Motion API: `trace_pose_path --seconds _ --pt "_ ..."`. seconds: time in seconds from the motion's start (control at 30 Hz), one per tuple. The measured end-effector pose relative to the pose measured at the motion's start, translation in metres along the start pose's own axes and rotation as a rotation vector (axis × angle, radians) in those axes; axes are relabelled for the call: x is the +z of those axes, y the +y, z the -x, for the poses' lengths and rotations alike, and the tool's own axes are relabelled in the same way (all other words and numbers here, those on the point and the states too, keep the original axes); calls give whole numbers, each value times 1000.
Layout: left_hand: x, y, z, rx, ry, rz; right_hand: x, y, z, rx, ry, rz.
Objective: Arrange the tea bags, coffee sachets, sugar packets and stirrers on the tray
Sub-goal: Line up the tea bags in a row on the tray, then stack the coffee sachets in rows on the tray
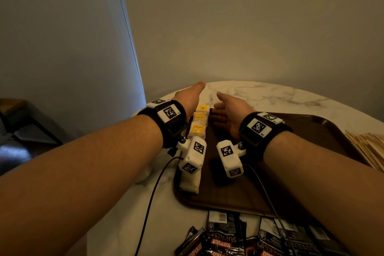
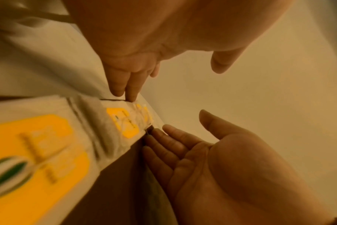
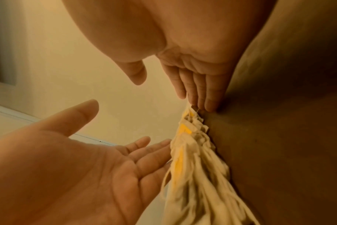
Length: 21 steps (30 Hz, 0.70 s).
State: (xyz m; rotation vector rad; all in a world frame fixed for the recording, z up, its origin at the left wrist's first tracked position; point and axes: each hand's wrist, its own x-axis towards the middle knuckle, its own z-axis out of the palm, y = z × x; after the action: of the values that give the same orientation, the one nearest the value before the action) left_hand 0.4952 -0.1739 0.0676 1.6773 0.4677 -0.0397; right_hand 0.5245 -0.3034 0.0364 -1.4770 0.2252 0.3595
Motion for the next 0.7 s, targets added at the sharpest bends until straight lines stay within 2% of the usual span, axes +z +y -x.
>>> trace_pose_path --seconds 0.23,0.4,0.57,0.7 --pt "4 4 -12 -10 22 -9 7 1 -17 10 -49 -23" --pt "0 3 -6 21 -8 -13 -1 0 -10 10 -5 4" --pt "-11 14 48 118 -16 -4 -20 -6 33 -64 -49 216" --pt "-21 15 106 299 -66 29 -27 -17 98 -159 -155 553"
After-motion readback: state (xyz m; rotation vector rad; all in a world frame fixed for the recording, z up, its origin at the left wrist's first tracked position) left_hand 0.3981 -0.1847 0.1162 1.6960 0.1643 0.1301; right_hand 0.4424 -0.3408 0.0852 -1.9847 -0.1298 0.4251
